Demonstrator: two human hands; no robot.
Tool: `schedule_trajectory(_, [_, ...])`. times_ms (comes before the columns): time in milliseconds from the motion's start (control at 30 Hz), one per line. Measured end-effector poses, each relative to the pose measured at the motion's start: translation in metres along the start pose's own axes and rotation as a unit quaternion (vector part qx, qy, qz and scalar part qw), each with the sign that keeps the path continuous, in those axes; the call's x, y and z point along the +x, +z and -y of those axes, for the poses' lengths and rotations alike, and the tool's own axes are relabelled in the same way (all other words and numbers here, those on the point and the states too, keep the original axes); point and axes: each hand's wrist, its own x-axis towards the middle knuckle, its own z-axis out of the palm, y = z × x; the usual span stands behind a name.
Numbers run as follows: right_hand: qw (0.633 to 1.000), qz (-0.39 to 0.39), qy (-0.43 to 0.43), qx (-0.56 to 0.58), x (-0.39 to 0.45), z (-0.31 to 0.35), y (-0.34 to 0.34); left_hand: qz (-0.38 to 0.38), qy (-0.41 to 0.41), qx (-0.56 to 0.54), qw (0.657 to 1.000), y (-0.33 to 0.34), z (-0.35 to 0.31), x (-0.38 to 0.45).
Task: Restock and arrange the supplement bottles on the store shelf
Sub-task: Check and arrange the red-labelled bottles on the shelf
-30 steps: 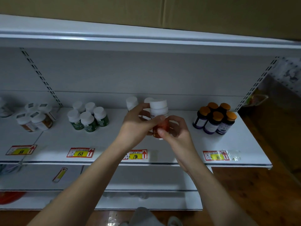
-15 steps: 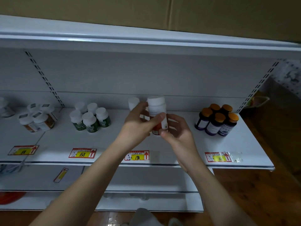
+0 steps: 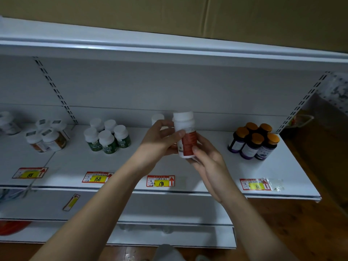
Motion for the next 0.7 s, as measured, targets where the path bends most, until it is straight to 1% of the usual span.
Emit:
schedule_trajectory(133, [0.996, -0.044, -0.033, -0.069, 0.0010, -0.0029, 0.0000, 0.009, 0.015, 0.033, 0.999, 0.0012, -0.0008, -0.0003])
schedule_trajectory(267, [0.978, -0.087, -0.079, -0.174, -0.0005, -0.0016, 0.0007, 0.019, 0.018, 0.071, 0.997, 0.0032, -0.0032, -0.0021])
schedule_trajectory(400, [0.970, -0.099, -0.092, -0.200, -0.0017, -0.0002, 0.0056, 0.002, 0.019, 0.075, 0.997, 0.0066, -0.0024, -0.0034])
schedule_trajectory(567, [0.969, -0.112, -0.104, -0.195, 0.0011, 0.0037, 0.0081, -0.005, -0.007, 0.010, 1.000, 0.0034, -0.0023, -0.0024])
schedule_trajectory(633, [0.978, -0.111, -0.081, -0.158, 0.0042, 0.0038, 0.0038, 0.001, -0.022, -0.017, 1.000, -0.0001, -0.0025, -0.0023])
schedule_trajectory(700, [0.988, -0.093, -0.047, -0.114, 0.0052, 0.0044, 0.0010, 0.010, -0.031, -0.030, 0.999, -0.0029, -0.0026, -0.0024])
